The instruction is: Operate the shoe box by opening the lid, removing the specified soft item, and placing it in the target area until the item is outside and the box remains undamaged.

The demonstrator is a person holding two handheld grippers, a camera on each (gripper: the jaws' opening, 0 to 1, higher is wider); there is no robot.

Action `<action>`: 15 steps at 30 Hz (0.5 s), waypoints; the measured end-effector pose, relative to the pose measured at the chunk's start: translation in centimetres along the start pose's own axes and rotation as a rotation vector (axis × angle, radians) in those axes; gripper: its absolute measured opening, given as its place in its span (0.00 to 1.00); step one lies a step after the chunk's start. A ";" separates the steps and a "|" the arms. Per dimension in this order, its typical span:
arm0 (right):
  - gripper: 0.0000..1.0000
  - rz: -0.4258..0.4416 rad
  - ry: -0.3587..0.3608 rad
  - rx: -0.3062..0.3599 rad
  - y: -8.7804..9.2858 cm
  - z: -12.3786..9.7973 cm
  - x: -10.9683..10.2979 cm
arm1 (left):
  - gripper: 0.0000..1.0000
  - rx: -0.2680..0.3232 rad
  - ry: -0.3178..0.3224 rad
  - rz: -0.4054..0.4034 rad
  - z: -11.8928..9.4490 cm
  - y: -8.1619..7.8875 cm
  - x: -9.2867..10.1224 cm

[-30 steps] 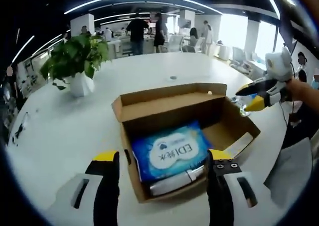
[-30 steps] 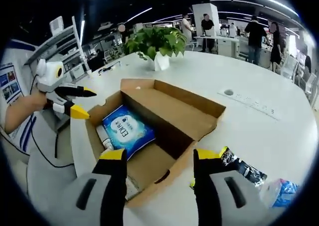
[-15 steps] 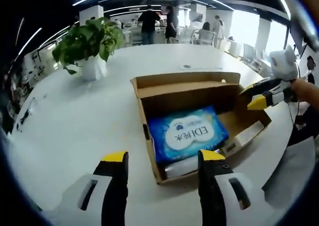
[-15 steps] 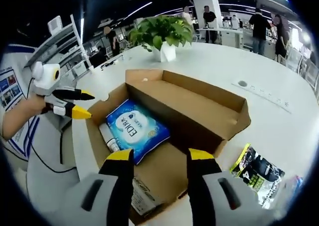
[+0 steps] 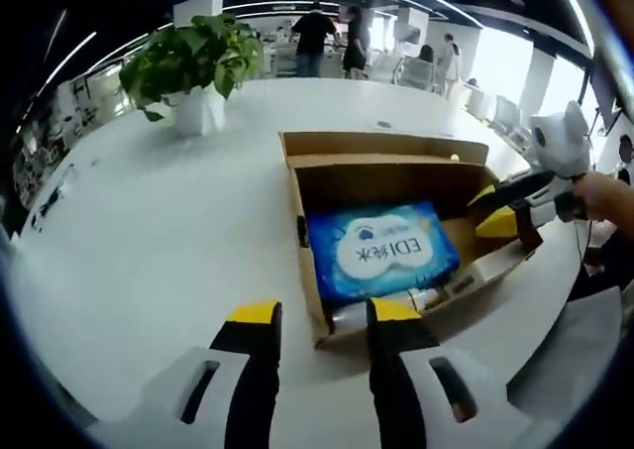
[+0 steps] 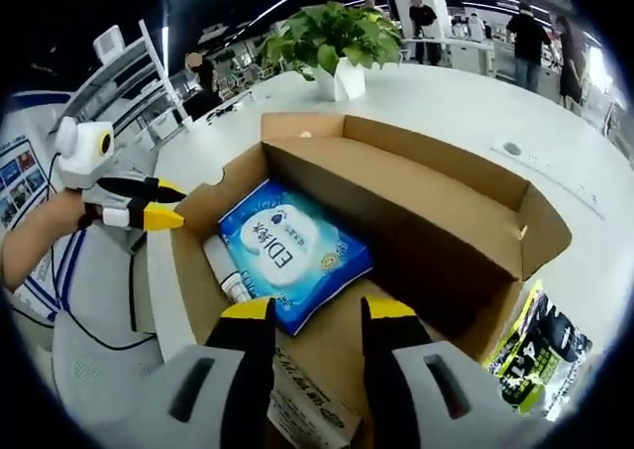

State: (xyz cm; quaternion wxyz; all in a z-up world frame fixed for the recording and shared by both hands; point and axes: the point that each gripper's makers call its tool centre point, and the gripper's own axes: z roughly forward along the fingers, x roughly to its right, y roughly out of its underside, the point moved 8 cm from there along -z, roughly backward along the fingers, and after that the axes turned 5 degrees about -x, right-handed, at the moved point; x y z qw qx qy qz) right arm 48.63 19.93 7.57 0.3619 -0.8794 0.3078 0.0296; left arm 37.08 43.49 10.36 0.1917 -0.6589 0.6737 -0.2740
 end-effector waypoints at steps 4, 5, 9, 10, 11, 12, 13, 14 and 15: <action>0.29 0.000 -0.008 -0.026 -0.2 0.9 -0.2 | 0.24 0.012 0.011 -0.033 0.0 0.1 0.1; 0.29 0.004 -0.009 -0.031 -0.2 1.1 -0.2 | 0.21 0.013 0.013 -0.037 0.0 0.1 0.1; 0.27 0.019 -0.006 -0.056 -0.4 2.0 -0.1 | 0.10 0.012 0.010 -0.048 0.0 0.2 0.1; 0.27 0.018 -0.005 -0.059 -0.4 2.1 -0.1 | 0.09 0.013 0.008 -0.050 0.0 0.2 0.1; 0.27 0.020 -0.001 -0.065 -0.4 2.4 -0.1 | 0.08 0.013 0.005 -0.053 0.0 0.3 0.0; 0.26 0.023 0.001 -0.071 -0.4 2.5 -0.1 | 0.06 0.014 0.001 -0.056 0.0 0.2 -0.1; 0.26 0.029 0.005 -0.084 -0.4 2.7 0.0 | 0.04 0.012 -0.004 -0.059 0.0 0.3 -0.3; 0.26 0.034 0.007 -0.090 -0.4 2.9 0.0 | 0.03 0.012 -0.009 -0.060 0.0 0.3 -0.4; 0.25 0.039 0.008 -0.097 -0.3 3.1 0.0 | 0.03 0.013 0.001 -0.079 0.1 0.3 -0.4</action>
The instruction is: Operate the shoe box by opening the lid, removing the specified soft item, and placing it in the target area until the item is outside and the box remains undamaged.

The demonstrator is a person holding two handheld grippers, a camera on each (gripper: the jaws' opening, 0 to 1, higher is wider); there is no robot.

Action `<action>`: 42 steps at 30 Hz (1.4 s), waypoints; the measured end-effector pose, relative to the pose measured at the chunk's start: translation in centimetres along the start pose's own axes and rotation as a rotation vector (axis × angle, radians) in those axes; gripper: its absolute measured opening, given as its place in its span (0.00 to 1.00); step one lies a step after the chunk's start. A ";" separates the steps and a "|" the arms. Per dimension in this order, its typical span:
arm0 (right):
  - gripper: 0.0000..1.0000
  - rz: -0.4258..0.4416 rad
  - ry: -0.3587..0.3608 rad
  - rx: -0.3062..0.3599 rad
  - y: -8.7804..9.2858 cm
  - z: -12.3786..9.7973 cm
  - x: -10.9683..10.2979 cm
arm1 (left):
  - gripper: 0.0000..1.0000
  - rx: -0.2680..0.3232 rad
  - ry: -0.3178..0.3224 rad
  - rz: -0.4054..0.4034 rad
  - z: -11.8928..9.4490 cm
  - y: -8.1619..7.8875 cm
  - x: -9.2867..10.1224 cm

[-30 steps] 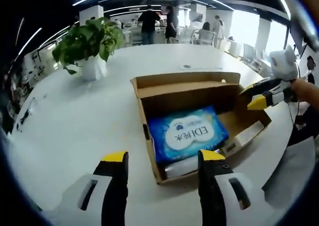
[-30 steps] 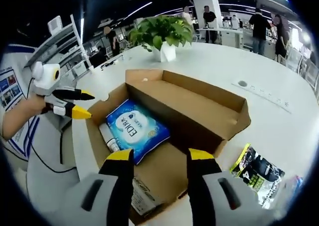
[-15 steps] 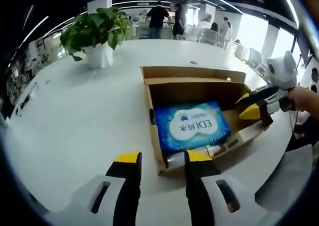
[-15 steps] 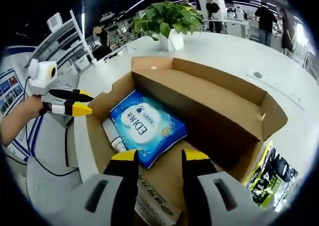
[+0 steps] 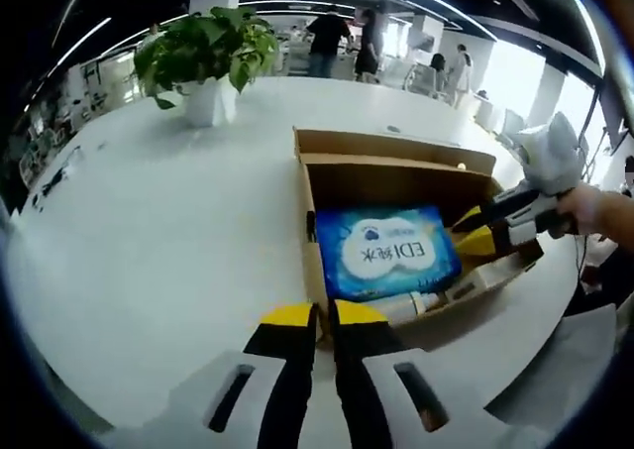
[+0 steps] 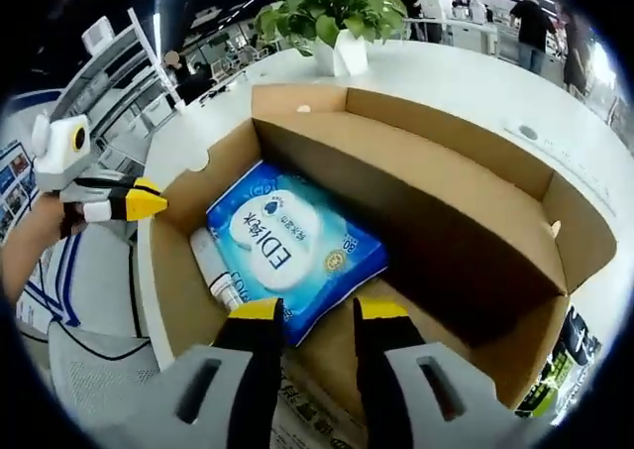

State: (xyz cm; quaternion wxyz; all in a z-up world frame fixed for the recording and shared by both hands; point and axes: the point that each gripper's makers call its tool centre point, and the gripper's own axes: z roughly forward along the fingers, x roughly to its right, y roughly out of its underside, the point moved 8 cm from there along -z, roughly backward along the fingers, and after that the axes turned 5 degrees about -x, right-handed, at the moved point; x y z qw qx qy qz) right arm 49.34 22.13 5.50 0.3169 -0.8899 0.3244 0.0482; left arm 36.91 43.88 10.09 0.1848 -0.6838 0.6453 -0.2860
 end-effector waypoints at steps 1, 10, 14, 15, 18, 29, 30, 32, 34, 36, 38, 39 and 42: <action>0.25 0.007 0.001 -0.007 0.0 0.3 0.0 | 0.03 0.000 0.001 -0.001 0.0 0.0 0.0; 0.18 0.023 0.025 -0.042 0.5 1.9 -0.2 | 0.03 0.009 0.002 -0.021 0.1 0.1 0.1; 0.14 0.007 0.036 -0.034 0.3 1.8 -0.1 | 0.03 0.011 0.001 -0.021 0.1 0.2 0.1; 0.12 0.002 0.041 -0.033 0.4 1.7 -0.2 | 0.02 0.012 0.001 -0.023 0.1 0.2 0.1; 0.02 -0.064 0.061 -0.020 0.2 1.5 -0.4 | 0.02 0.013 0.000 -0.029 0.1 0.2 0.1; 0.00 -0.093 0.120 -0.034 0.6 0.5 0.1 | 0.02 0.010 -0.007 -0.016 0.1 0.1 0.1; 0.00 -0.095 0.125 -0.036 0.7 0.4 0.2 | 0.02 0.009 -0.008 -0.013 0.1 0.1 0.1; 0.00 -0.094 0.132 -0.039 0.8 0.2 0.4 | 0.02 0.006 -0.008 -0.012 0.1 0.1 0.1; 0.00 -0.094 0.139 -0.040 1.0 0.0 0.6 | 0.02 0.003 -0.008 -0.007 0.1 0.1 0.2; 0.00 -0.086 0.145 -0.041 1.2 -0.2 0.8 | 0.02 0.000 -0.009 0.001 0.1 0.1 0.2; 0.00 -0.073 0.152 -0.041 1.4 -0.5 1.0 | 0.02 -0.002 -0.011 0.005 0.1 0.0 0.2; 0.00 -0.068 0.156 -0.042 1.5 -0.6 1.1 | 0.02 -0.004 -0.012 0.005 0.1 0.0 0.3; 0.00 -0.052 0.168 -0.047 1.9 -0.9 1.4 | 0.03 -0.014 -0.025 0.032 0.1 -0.1 0.4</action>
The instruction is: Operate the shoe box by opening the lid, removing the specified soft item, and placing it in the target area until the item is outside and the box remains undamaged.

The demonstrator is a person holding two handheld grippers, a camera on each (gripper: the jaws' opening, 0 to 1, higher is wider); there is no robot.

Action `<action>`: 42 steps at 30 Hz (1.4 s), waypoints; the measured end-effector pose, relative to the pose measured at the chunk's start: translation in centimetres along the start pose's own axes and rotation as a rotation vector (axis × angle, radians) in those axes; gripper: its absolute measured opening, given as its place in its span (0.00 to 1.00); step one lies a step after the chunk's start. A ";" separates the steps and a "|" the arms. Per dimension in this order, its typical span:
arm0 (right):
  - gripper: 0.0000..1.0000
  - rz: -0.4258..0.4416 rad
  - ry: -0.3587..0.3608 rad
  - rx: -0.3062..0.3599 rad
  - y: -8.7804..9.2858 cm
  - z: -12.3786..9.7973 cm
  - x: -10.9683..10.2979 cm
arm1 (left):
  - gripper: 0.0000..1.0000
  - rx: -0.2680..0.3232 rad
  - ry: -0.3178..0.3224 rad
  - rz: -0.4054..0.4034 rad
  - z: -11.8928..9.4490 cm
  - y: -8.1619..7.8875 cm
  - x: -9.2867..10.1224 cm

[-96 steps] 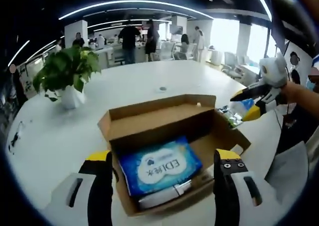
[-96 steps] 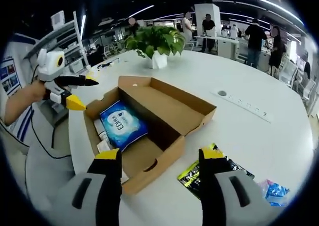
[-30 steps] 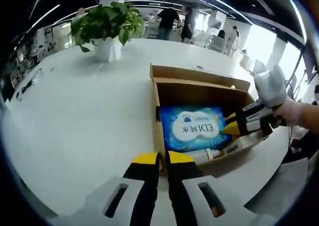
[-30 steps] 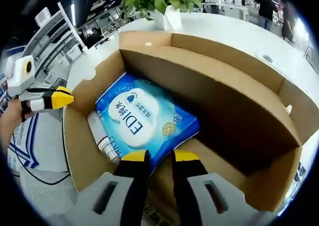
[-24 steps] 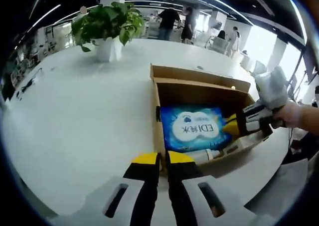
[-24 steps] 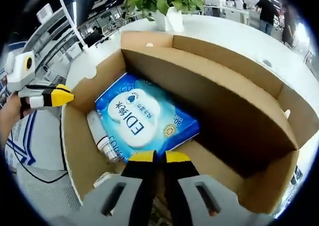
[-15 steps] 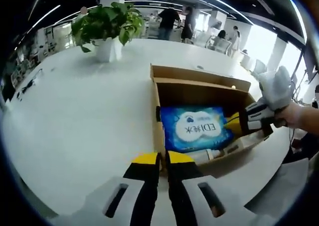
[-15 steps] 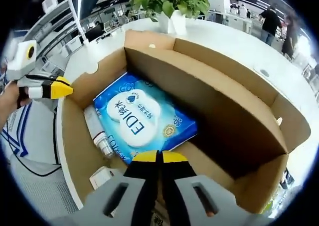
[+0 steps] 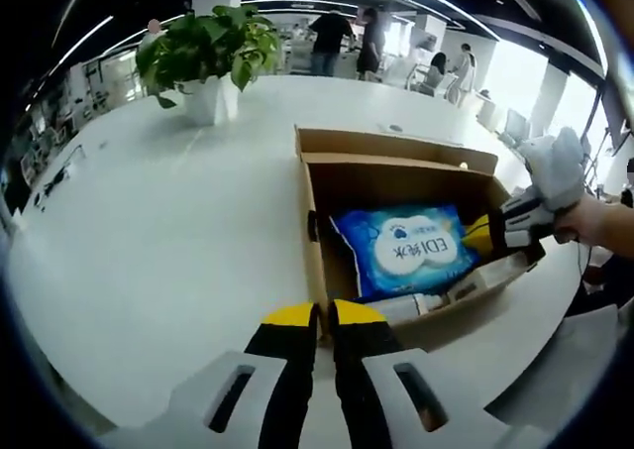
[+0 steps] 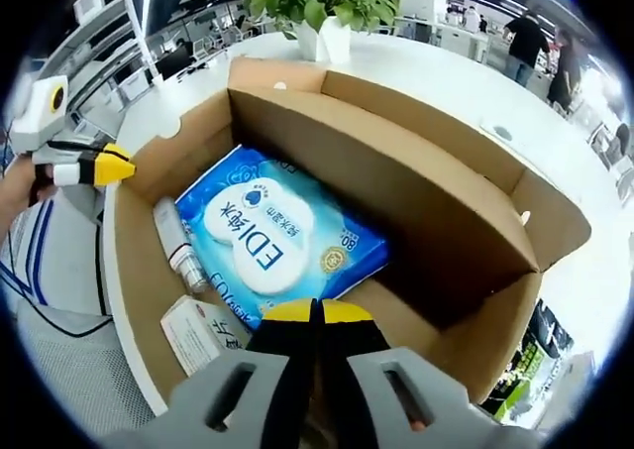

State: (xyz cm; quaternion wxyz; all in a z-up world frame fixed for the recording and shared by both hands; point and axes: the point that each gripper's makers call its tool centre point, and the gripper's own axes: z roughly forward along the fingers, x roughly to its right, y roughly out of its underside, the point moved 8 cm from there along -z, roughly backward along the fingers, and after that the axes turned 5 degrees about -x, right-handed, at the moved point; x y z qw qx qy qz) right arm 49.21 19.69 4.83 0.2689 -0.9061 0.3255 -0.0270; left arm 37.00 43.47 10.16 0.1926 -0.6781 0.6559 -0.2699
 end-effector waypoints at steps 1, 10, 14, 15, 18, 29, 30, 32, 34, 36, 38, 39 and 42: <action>0.00 0.003 0.000 0.001 0.0 -0.1 0.0 | 0.03 -0.005 -0.009 0.022 -0.1 -0.1 0.1; 0.00 -0.004 0.013 0.004 0.1 -0.3 -0.1 | 0.05 0.018 -0.049 0.153 -1.2 -1.5 0.9; 0.00 -0.005 0.013 0.001 0.1 -0.3 -0.1 | 0.04 0.054 -0.036 0.193 -1.4 -2.7 1.7; 0.00 -0.006 0.014 0.001 0.1 -0.4 -0.1 | 0.04 0.052 -0.026 0.199 -1.2 -3.0 2.0; 0.00 -0.012 0.016 -0.003 0.0 -0.3 -0.1 | 0.05 0.045 -0.010 0.217 -0.4 -3.4 2.5; 0.00 -0.015 0.018 -0.010 0.1 -0.3 -0.2 | 0.11 -0.027 0.057 0.236 2.7 -3.8 3.8; 0.00 -0.015 0.018 -0.010 0.1 -0.3 -0.2 | 0.11 -0.030 0.065 0.232 2.9 -3.9 3.8; 0.00 -0.021 0.019 -0.013 0.1 -0.2 -0.2 | 0.12 -0.072 0.087 0.201 3.8 -3.6 3.9; 0.00 -0.027 0.020 -0.014 0.1 -0.2 -0.2 | 0.13 -0.088 0.088 0.200 4.5 -3.6 4.0; 0.00 -0.030 0.021 -0.014 0.1 -0.2 -0.2 | 0.15 -0.108 0.087 0.196 5.2 -3.5 4.0; 0.00 -0.031 0.023 -0.014 0.1 -0.2 -0.2 | 0.17 -0.119 0.088 0.194 5.6 -3.4 4.1; 0.00 -0.032 0.023 -0.014 0.1 -0.2 -0.2 | 0.17 -0.125 0.088 0.195 5.8 -3.3 4.2; 0.00 -0.032 0.024 -0.015 0.1 -0.2 -0.2 | 0.16 -0.152 0.081 0.199 6.5 -3.1 4.2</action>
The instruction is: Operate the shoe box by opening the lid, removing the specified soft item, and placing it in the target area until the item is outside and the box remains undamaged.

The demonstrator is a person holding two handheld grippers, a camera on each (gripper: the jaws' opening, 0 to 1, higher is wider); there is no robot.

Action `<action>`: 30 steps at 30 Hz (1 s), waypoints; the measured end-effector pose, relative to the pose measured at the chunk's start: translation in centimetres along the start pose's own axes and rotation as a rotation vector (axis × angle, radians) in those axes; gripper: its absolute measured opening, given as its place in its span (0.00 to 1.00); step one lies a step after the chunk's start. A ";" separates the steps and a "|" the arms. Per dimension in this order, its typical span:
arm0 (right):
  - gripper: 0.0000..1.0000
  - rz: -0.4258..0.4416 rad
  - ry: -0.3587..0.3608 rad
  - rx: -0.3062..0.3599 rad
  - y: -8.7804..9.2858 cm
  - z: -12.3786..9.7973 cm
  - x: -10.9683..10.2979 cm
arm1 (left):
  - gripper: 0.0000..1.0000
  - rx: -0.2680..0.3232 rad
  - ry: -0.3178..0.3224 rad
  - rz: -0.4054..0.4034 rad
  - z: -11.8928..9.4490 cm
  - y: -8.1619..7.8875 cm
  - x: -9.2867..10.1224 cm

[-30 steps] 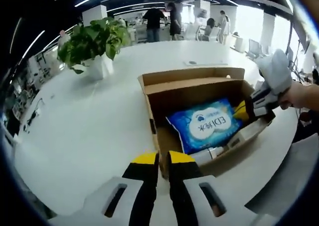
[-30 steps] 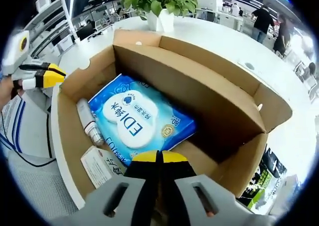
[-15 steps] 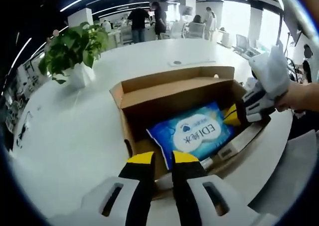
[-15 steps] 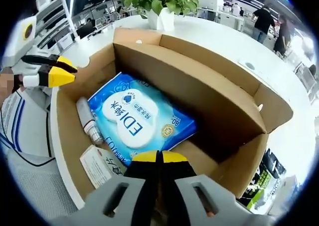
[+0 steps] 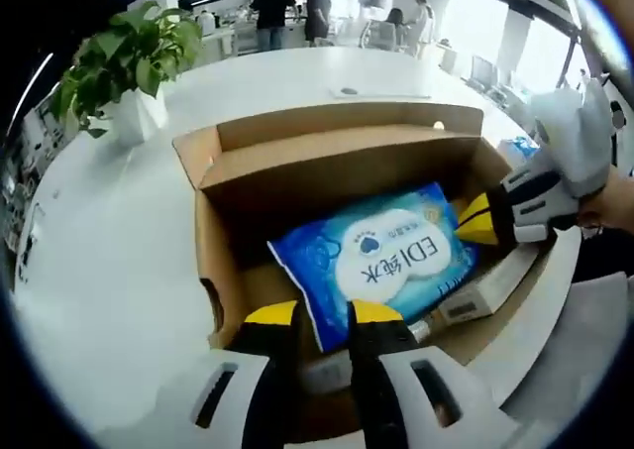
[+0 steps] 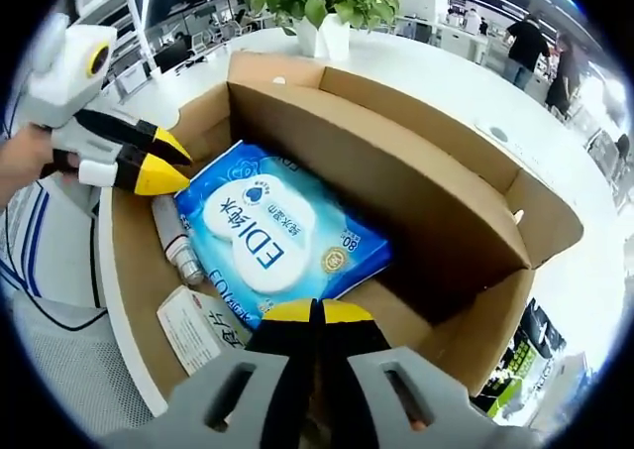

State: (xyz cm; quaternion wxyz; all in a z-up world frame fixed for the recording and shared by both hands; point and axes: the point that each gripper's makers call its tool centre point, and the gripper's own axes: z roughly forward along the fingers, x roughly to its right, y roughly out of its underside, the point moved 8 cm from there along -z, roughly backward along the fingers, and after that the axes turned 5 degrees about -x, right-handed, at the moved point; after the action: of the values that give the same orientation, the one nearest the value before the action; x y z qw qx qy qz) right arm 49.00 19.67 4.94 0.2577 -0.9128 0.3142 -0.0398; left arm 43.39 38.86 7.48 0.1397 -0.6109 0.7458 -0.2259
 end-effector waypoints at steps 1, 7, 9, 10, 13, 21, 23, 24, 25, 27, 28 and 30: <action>0.00 0.000 0.001 0.001 0.0 0.0 0.0 | 0.16 -0.005 0.005 -0.003 0.2 0.0 0.1; 0.00 -0.010 0.005 0.000 0.0 0.0 -0.1 | 0.12 -0.034 0.002 0.008 0.8 0.0 0.0; 0.00 -0.011 0.007 -0.003 0.0 0.1 -0.1 | 0.11 -0.041 0.000 0.007 1.0 -0.1 -0.1; 0.00 -0.018 0.006 -0.007 0.0 0.1 -0.1 | 0.09 -0.052 -0.014 0.016 1.0 -0.1 -0.2; 0.00 -0.003 0.003 -0.007 0.0 0.1 0.0 | 0.09 -0.032 -0.056 0.061 0.7 -0.6 -0.2; 0.00 -0.025 0.011 -0.008 0.1 0.1 -0.1 | 0.13 -0.047 -0.072 0.097 0.7 -0.8 0.3; 0.00 -0.025 0.011 -0.008 0.1 0.1 -0.1 | 0.13 -0.057 -0.081 0.095 1.0 -0.7 0.3; 0.00 -0.028 0.011 -0.008 0.1 0.1 -0.1 | 0.13 -0.058 -0.091 0.096 1.1 -0.6 0.2; 0.00 -0.026 0.011 -0.008 0.1 0.1 -0.1 | 0.13 -0.062 -0.100 0.100 1.1 -0.6 0.2; 0.00 -0.024 0.012 -0.008 0.1 0.1 -0.1 | 0.13 -0.061 -0.120 0.101 1.3 -0.6 -0.1; 0.00 -0.024 0.012 -0.009 0.1 0.1 -0.1 | 0.13 -0.075 -0.124 0.095 1.4 -0.4 -0.3; 0.00 -0.026 0.013 -0.010 0.1 0.1 -0.1 | 0.14 -0.096 -0.115 0.083 1.9 -0.2 -0.4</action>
State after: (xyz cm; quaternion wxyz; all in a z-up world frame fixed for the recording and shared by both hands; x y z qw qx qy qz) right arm 48.92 19.73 4.81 0.2507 -0.9178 0.3041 -0.0477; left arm 44.61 38.87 5.91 0.1625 -0.5973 0.7712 -0.1484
